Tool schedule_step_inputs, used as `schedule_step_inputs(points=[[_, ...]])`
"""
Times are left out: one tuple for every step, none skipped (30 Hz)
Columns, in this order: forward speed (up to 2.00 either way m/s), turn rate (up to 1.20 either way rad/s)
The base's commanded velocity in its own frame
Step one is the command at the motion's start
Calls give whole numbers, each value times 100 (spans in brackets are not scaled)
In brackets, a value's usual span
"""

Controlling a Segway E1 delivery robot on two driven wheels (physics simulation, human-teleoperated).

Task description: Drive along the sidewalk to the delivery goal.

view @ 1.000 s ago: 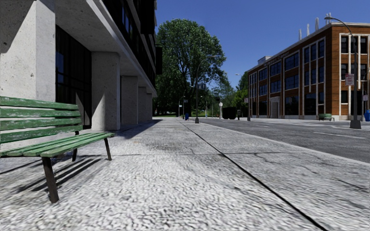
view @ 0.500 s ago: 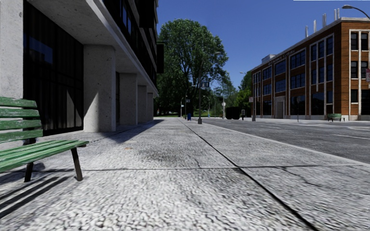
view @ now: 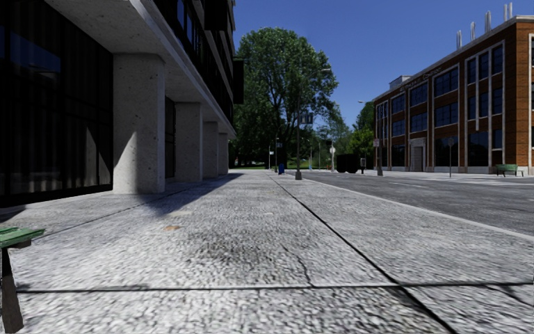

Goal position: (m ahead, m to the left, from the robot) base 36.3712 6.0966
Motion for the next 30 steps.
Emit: schedule_step_inputs(points=[[200, 0], [200, 0], [200, 0], [200, 0], [200, 0], [200, 0], [200, 0], [200, 0], [200, 0], [200, 0], [200, 0], [200, 0], [200, 0], [200, 0], [200, 7], [200, 14], [200, 17], [200, 17], [200, 18], [200, 19], [200, 26], [200, 29], [200, 33], [200, 35], [200, 35], [200, 37], [200, 29], [200, 12], [200, 0], [200, 0]])
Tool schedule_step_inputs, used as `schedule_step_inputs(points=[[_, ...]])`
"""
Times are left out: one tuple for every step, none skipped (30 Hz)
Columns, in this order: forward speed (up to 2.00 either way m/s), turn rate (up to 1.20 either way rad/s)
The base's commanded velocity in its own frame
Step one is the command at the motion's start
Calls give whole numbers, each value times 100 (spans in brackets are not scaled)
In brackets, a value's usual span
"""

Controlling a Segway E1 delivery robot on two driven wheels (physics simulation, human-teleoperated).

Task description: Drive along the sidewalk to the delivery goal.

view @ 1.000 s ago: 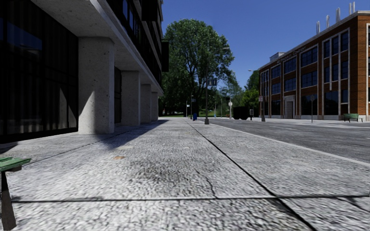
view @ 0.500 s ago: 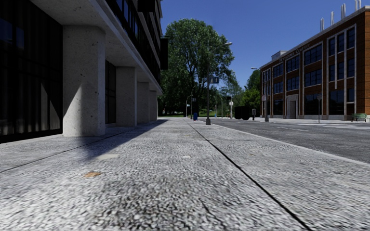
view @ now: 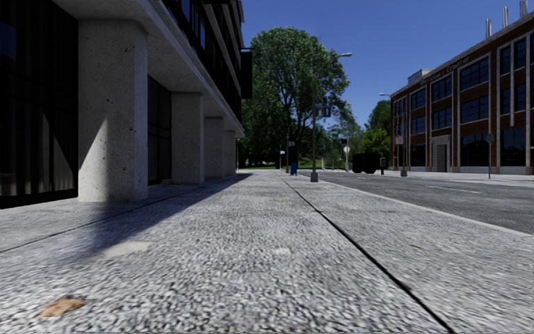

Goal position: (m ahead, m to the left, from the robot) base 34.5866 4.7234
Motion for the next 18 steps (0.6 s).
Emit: schedule_step_inputs(points=[[200, 0], [200, 0], [200, 0], [200, 0], [200, 0], [200, 0], [200, 0], [200, 0], [200, 0], [200, 0], [200, 0], [200, 0], [200, 0], [200, 0], [200, 0], [200, 17], [200, 35], [200, 39]])
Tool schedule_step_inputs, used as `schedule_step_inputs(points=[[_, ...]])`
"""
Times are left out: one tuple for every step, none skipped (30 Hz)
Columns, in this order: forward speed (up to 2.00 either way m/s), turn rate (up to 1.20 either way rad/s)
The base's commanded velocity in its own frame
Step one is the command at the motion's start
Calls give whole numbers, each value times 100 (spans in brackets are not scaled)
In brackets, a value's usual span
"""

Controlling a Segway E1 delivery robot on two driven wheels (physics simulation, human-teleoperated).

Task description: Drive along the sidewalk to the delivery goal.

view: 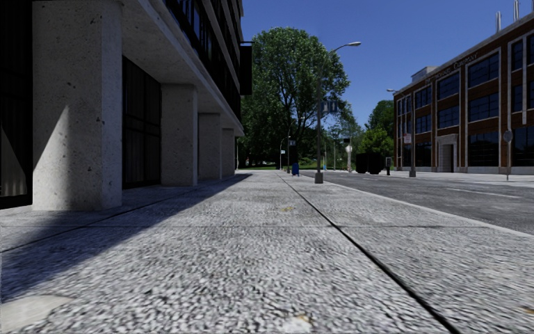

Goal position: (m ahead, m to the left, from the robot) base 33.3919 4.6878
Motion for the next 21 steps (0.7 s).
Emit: schedule_step_inputs(points=[[200, 30], [200, 13], [200, 0], [200, 0], [200, 0], [200, 0], [200, 0], [200, 0], [200, 0], [200, 0], [200, 0], [200, 0], [200, 0], [200, 0], [200, 0], [200, 0], [200, 0], [200, 0], [200, 0], [200, 0], [200, 0]])
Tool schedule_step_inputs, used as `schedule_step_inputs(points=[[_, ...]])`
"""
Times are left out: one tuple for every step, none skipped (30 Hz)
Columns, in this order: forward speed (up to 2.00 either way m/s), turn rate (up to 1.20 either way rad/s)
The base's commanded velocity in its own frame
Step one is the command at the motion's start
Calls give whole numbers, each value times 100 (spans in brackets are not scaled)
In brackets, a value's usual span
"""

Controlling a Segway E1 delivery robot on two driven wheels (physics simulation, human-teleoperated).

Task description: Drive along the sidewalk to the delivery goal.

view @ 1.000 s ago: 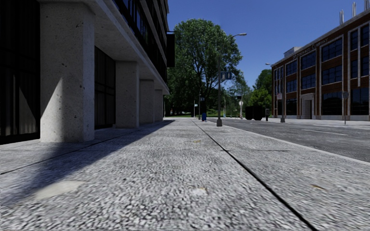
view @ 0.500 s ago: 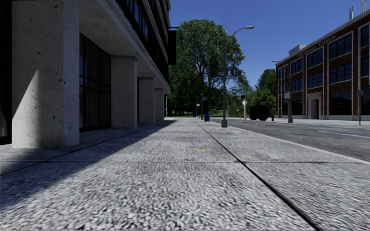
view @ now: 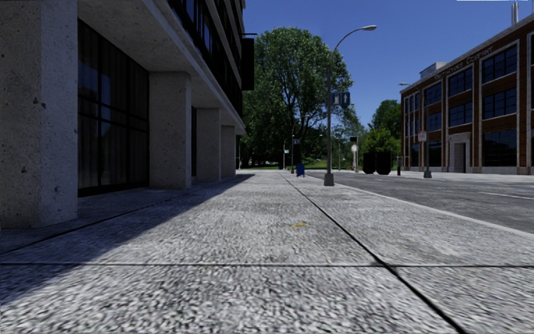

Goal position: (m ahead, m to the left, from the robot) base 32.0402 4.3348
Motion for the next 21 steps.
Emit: schedule_step_inputs(points=[[200, 3], [200, 10], [200, 12], [200, 12], [200, 12], [200, 12], [200, 12], [200, 13], [200, 16], [200, 16], [200, 21], [200, 22], [200, 18], [200, 3], [200, 0], [200, 0], [200, 0], [200, 0], [200, 0], [200, 0], [200, 0]])
